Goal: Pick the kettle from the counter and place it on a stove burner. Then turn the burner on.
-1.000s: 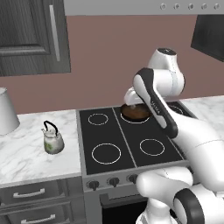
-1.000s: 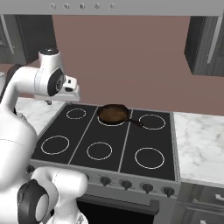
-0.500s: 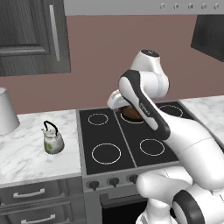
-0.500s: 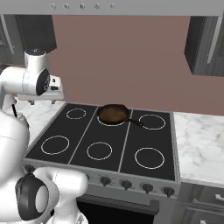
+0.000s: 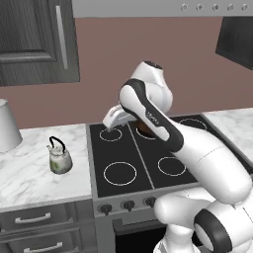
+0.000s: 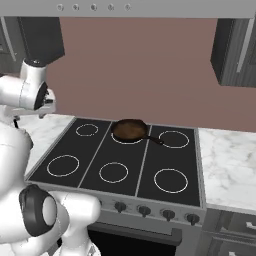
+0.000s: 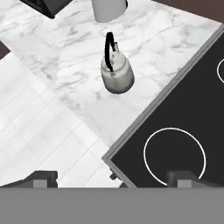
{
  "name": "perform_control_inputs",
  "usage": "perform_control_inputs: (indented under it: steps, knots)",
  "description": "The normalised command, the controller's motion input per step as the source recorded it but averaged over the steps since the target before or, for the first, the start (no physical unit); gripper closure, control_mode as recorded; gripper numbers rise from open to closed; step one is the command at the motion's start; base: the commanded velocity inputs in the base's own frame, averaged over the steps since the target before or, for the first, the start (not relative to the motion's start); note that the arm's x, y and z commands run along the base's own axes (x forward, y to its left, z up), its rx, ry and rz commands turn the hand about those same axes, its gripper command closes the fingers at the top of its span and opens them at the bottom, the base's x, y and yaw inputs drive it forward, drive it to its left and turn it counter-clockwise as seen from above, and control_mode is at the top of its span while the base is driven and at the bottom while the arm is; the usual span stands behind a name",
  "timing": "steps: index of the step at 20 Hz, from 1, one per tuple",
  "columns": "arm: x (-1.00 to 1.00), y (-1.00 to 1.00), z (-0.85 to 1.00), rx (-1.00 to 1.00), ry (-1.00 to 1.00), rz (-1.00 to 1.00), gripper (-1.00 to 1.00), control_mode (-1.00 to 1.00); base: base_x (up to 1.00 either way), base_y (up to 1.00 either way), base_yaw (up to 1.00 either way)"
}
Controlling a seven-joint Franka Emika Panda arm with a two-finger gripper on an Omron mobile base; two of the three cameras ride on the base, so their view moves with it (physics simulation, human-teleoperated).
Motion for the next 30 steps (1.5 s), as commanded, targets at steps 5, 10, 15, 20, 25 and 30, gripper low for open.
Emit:
perform_control_inputs:
  steps: [5, 10, 15, 20, 25, 30]
  knots:
    - [0.01, 0.69, -0.23, 0.06, 0.00, 0.24, -1.00, -1.00, 0.00, 0.00, 0.00]
    - [0.12, 0.68, -0.27, 0.01, 0.00, 0.19, -1.00, -1.00, 0.00, 0.00, 0.00]
    - [0.24, 0.57, -0.20, 0.00, 0.00, 0.13, -1.00, -1.00, 0.00, 0.00, 0.00]
    - [0.30, 0.48, -0.19, 0.00, 0.00, 0.07, -1.00, -1.00, 0.00, 0.00, 0.00]
    - [0.38, 0.42, -0.23, -0.04, 0.00, 0.01, -1.00, -1.00, 0.00, 0.00, 0.00]
    - [0.42, 0.37, -0.34, -0.13, 0.03, 0.00, -1.00, -1.00, 0.00, 0.00, 0.00]
